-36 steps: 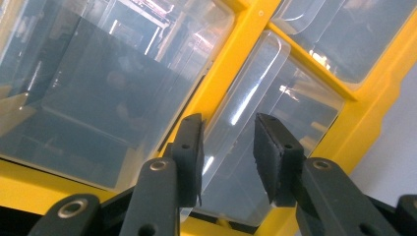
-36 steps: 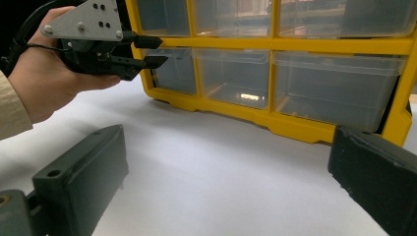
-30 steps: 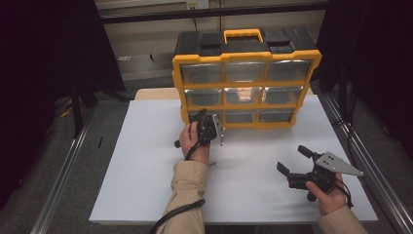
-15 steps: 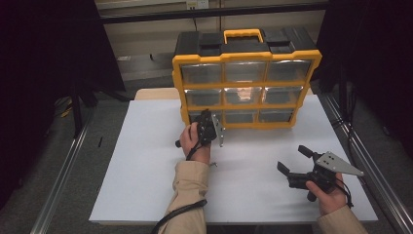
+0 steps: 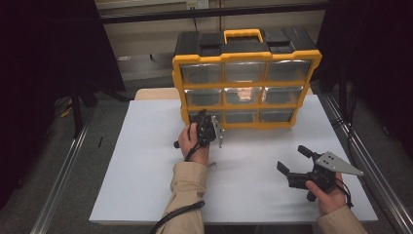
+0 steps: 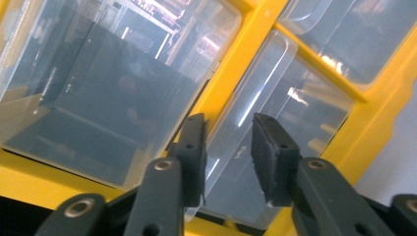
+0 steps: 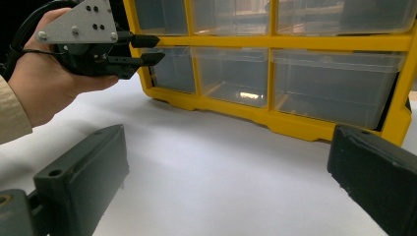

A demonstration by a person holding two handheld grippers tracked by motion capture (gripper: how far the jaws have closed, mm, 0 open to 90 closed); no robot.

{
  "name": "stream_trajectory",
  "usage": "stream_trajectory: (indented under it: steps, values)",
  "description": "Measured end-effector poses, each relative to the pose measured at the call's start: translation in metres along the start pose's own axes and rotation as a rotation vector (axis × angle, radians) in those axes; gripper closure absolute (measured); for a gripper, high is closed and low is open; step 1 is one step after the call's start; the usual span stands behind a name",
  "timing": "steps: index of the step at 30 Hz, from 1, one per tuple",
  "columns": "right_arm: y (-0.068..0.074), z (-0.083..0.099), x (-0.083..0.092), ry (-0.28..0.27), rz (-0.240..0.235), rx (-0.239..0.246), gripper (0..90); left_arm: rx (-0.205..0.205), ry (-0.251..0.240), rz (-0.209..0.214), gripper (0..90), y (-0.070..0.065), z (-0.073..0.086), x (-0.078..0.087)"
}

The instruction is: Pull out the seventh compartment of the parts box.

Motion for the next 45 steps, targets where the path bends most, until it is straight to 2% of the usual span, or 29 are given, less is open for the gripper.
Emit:
stream_trajectory:
  steps: [1,3,4,5,7,8,9,10,12,13,14,15,18,20,21,22,24,25,26,28,32,35,37,38,39,41,42,43,45]
  values:
    - [0.0,0.0,0.0,0.0,0.001,-0.002,1.5,0.002,0.002,0.013,65.5,-0.002,0.001,-0.003]
    - [0.0,0.0,-0.001,-0.003,0.001,-0.005,1.5,-0.005,0.013,-0.001,64.0,-0.002,0.002,-0.003]
    - [0.001,0.0,-0.001,0.0,-0.002,-0.008,1.6,-0.021,0.02,0.002,64.2,-0.002,0.003,-0.004]
    - [0.001,0.0,-0.001,0.0,-0.002,-0.008,1.6,-0.021,0.02,0.002,64.6,-0.002,0.003,-0.004]
    - [0.0,0.0,-0.001,-0.001,-0.003,-0.006,1.5,-0.065,0.046,-0.014,64.6,-0.002,0.004,-0.002]
    - [0.0,0.0,-0.002,-0.005,-0.004,-0.006,1.7,-0.004,0.002,-0.037,61.7,-0.007,0.002,-0.005]
    - [0.0,0.0,-0.002,-0.008,0.001,-0.01,1.7,-0.025,0.008,-0.042,61.8,-0.006,0.002,-0.005]
    - [0.0,0.0,-0.002,-0.004,-0.003,-0.011,1.7,0.003,0.008,-0.05,63.7,-0.007,0.002,-0.005]
    - [0.001,0.0,-0.002,-0.005,-0.006,-0.013,1.7,0.0,0.013,-0.052,65.5,-0.006,0.001,-0.005]
    - [-0.001,-0.001,-0.002,-0.009,0.007,-0.012,1.7,-0.004,0.03,-0.056,66.4,-0.007,0.001,-0.005]
    - [0.0,-0.001,-0.002,-0.011,0.01,-0.026,1.7,-0.004,0.03,-0.056,66.7,-0.007,0.001,-0.005]
    - [-0.001,0.0,-0.002,-0.007,0.004,-0.013,1.7,-0.006,0.024,-0.057,66.8,-0.007,0.0,-0.005]
    - [0.0,-0.001,-0.002,-0.013,0.009,-0.022,1.8,0.002,0.035,-0.054,67.2,-0.007,0.001,-0.004]
    - [0.0,-0.001,-0.003,-0.011,0.005,-0.023,1.8,0.006,0.026,-0.047,69.5,-0.007,0.0,-0.003]
    - [0.0,-0.001,-0.003,-0.011,0.005,-0.024,1.8,0.007,0.014,-0.043,83.2,-0.007,0.0,-0.002]
    - [0.0,-0.001,-0.003,-0.011,0.005,-0.024,1.8,0.021,-0.04,-0.047,83.2,-0.004,-0.005,0.002]
    - [0.0,-0.001,-0.003,-0.012,0.006,-0.024,1.8,0.03,-0.057,-0.041,83.3,0.0,-0.012,0.002]
    - [-0.001,-0.001,-0.003,-0.01,0.011,-0.028,1.8,0.026,-0.052,-0.028,80.3,0.0,-0.014,0.001]
    - [-0.001,0.0,-0.002,-0.006,0.005,-0.02,1.8,0.003,-0.041,-0.031,77.1,0.002,-0.015,0.001]
    - [-0.001,-0.001,-0.001,-0.009,0.006,-0.022,1.8,-0.019,-0.028,-0.017,75.8,0.001,-0.016,0.001]
    - [0.0,-0.001,-0.002,-0.012,0.011,-0.033,1.8,-0.028,-0.015,-0.004,72.2,-0.006,-0.011,0.001]
    - [0.0,-0.001,-0.002,-0.013,0.01,-0.034,1.8,-0.046,0.011,-0.019,68.3,-0.008,-0.002,-0.001]
    - [-0.001,-0.001,-0.002,-0.01,0.01,-0.028,1.8,-0.047,0.016,-0.012,67.0,-0.009,0.0,-0.001]
    - [-0.001,-0.001,-0.001,-0.006,0.007,-0.02,1.8,-0.05,0.011,-0.026,66.5,-0.008,0.001,-0.002]
    - [-0.001,-0.001,-0.002,-0.014,0.014,-0.033,1.8,-0.077,0.03,-0.034,66.4,-0.006,0.003,-0.002]
    - [-0.002,-0.001,-0.003,-0.015,0.017,-0.033,1.9,-0.08,0.031,-0.049,66.2,-0.005,0.004,-0.002]
    - [-0.002,-0.001,-0.003,-0.015,0.017,-0.033,1.9,-0.112,0.048,-0.058,66.2,-0.003,0.004,-0.001]
    - [-0.001,-0.001,-0.003,-0.012,0.014,-0.035,1.9,-0.091,0.034,-0.059,66.0,-0.005,0.004,-0.003]
    - [-0.001,-0.001,-0.003,-0.012,0.014,-0.038,1.9,-0.121,0.038,-0.073,66.4,-0.006,0.004,-0.003]
Point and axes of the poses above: each handheld gripper's, and its own axes: x roughly backward along the jaws, z roughly out of its underside, y roughly to its left, the point moved 6 cm from there along -x, roughly forward along the jaws, and after that the axes turned 4 degrees about x, right-handed, at the moved point
